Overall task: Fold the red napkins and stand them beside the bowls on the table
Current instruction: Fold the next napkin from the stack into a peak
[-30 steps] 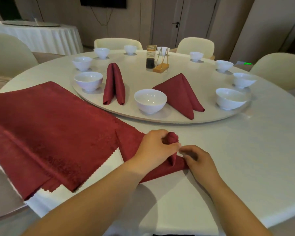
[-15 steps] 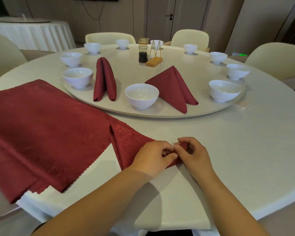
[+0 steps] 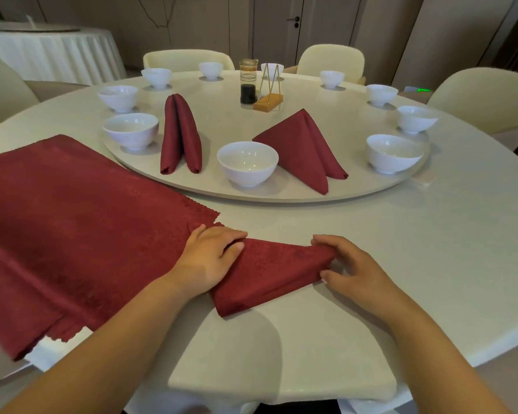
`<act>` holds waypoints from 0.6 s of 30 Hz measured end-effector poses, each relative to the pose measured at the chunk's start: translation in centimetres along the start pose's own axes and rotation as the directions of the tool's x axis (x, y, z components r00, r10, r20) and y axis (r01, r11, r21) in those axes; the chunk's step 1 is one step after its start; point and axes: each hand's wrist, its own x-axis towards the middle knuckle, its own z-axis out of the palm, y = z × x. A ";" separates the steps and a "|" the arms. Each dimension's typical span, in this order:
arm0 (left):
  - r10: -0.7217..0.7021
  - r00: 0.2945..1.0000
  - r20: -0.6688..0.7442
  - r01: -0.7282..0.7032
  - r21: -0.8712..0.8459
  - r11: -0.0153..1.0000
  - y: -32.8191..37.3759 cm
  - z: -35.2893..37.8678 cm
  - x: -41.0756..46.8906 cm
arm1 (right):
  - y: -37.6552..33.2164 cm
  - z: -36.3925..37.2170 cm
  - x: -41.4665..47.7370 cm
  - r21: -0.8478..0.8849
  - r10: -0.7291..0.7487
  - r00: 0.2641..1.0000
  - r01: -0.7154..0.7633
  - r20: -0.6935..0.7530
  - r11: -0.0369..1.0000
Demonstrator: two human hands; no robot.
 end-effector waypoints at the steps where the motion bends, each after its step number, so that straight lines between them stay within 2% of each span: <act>1: -0.001 1.000 -0.014 0.001 -0.010 1.000 -0.1 0.2 0.0 | 0.1 -0.3 0.0 -0.105 -0.003 1.000 0.004 0.012 0.994; 6: 0.024 0.997 -0.067 -0.027 -0.051 0.998 -0.4 0.3 0.0 | -0.1 -0.7 0.7 -0.422 -0.101 0.990 0.052 -0.095 0.905; 10: 0.077 0.994 -0.082 -0.077 0.006 0.997 -0.2 0.3 -0.4 | 0.5 -0.5 1.3 -0.731 -0.279 0.949 0.085 -0.148 0.677; 11: 0.079 0.994 -0.078 -0.075 0.049 0.996 0.0 0.4 -0.6 | 0.5 -0.7 1.3 -0.759 -0.252 0.952 0.034 -0.173 0.650; 12: 0.076 0.994 -0.076 -0.069 0.093 0.993 0.1 0.5 -0.6 | 0.2 -0.7 1.2 -0.736 -0.175 0.961 -0.041 -0.214 0.676; 14: 0.072 0.994 -0.084 -0.059 0.154 0.986 0.3 0.8 -0.6 | -0.5 -0.4 0.9 -0.597 -0.096 0.948 -0.110 -0.302 0.795; 16: 0.072 0.993 -0.092 -0.055 0.176 0.983 0.5 1.1 -0.5 | -2.7 1.5 1.1 -0.553 -0.213 0.895 -0.043 -0.391 0.832; 18: 0.070 0.992 -0.101 -0.053 0.168 0.984 0.4 1.3 -0.5 | -4.3 4.1 2.0 -0.623 -0.335 0.872 0.045 -0.357 0.781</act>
